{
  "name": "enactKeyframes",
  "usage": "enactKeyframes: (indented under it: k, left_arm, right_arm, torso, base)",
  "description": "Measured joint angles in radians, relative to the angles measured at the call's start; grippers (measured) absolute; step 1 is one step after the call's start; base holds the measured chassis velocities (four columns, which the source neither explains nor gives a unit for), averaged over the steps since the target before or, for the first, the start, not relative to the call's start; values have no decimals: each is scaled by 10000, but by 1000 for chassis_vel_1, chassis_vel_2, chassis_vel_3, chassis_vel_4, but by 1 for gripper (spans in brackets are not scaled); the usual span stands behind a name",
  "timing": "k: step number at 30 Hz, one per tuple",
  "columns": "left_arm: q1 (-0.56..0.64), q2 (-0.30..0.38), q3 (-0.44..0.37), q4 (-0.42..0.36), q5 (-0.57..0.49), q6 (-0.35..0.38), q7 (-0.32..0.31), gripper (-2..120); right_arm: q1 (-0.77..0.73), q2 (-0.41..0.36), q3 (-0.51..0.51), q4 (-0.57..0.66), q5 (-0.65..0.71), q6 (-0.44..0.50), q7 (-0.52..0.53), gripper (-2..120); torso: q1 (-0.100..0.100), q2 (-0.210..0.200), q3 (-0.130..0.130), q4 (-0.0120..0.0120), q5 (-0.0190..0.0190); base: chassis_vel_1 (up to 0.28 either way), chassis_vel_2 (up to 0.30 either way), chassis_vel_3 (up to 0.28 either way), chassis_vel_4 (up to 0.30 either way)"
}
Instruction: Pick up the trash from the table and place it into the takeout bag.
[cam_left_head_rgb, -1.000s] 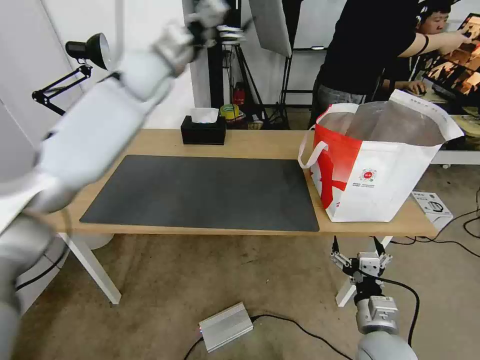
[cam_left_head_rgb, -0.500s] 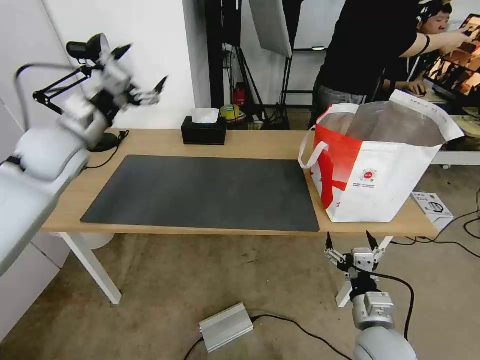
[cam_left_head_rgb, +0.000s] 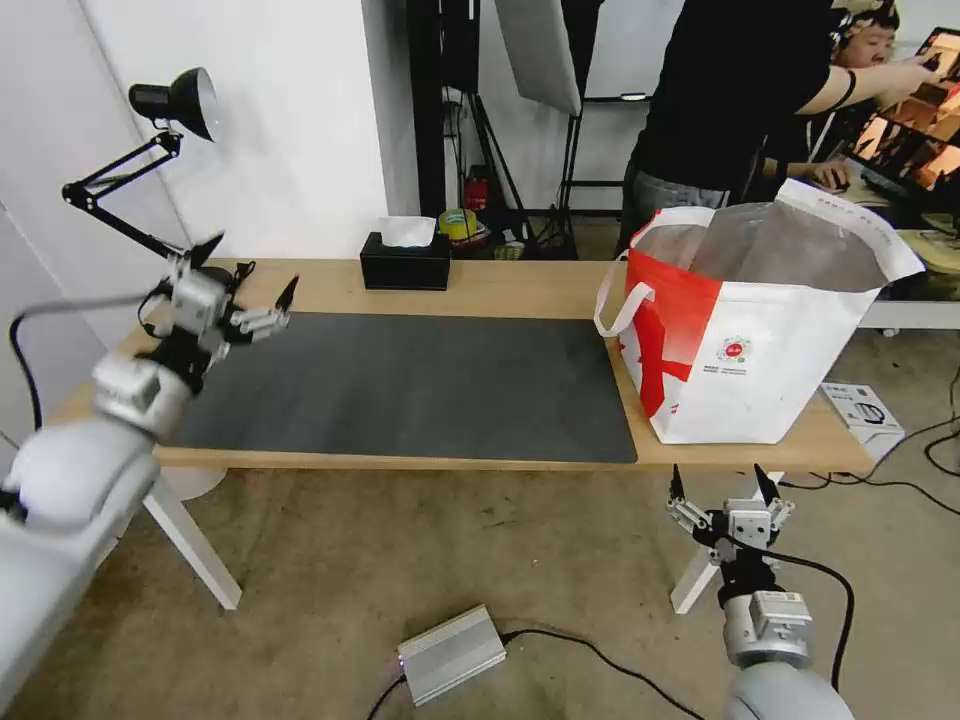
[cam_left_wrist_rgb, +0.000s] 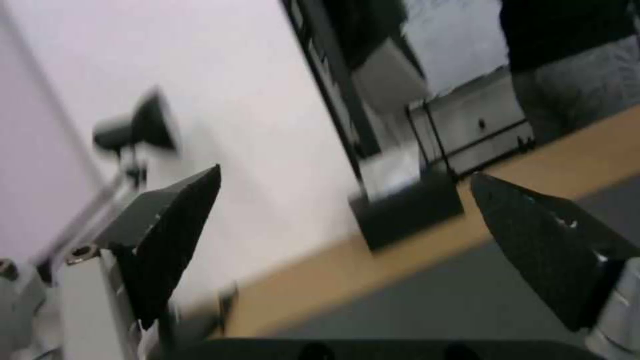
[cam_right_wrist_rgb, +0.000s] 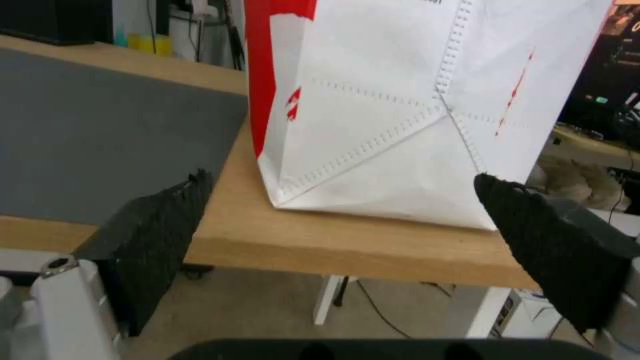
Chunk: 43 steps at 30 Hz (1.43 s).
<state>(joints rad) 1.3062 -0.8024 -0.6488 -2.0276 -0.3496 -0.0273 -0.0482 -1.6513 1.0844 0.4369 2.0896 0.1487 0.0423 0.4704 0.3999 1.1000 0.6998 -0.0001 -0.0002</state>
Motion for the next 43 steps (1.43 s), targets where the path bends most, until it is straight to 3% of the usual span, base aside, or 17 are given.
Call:
enactKeyframes:
  k: [3, 5, 6, 7, 17, 29, 43]
  left_arm:
    - [1425, -1188, -272, -432, 494, -242, -335, 100]
    - [1425, -1188, -272, -432, 494, -242, -335, 100]
    - [2185, -2005, -284, -588, 979, -470, -517, 100]
    - [2397, -2254, -269, -627, 1141, -547, -556, 100]
    - [3752, -3806, 331, -812, 2400, -1316, -1012, 100]
    - [4424, -4573, 647, -674, 3003, -2137, -1058, 100]
    - [4607, -4825, 642, -617, 3172, -2440, -1034, 100]
  right_arm:
    - [-57, -5, 0, -59, 40, 20, -6, 100]
    - [-57, -5, 0, -59, 40, 20, -6, 100]
    - [-79, -1, -2, -74, 58, 26, -6, 100]
    - [-79, 1, -6, -74, 59, 27, -6, 100]
    - [-73, 127, -98, -87, 50, 28, -6, 100]
    - [-158, 213, -80, -86, 1, 28, 6, 100]
    - [-256, 265, -82, -55, -33, 30, 20, 100]
  torso:
    - [0, 0, 0, 1, 5]
    - [0, 0, 0, 1, 5]
    - [0, 0, 0, 2, 1]
    - [0, 0, 0, 3, 1]
    - [0, 0, 1, 0, 5]
    - [1, 0, 1, 0, 3]
    - [1, 0, 2, 1, 2]
  base:
    - [0, 0, 0, 0]
    - [0, 0, 0, 0]
    - [0, 0, 0, 0]
    - [0, 0, 0, 0]
    - [0, 0, 0, 0]
    - [0, 0, 0, 0]
    - [0, 0, 0, 0]
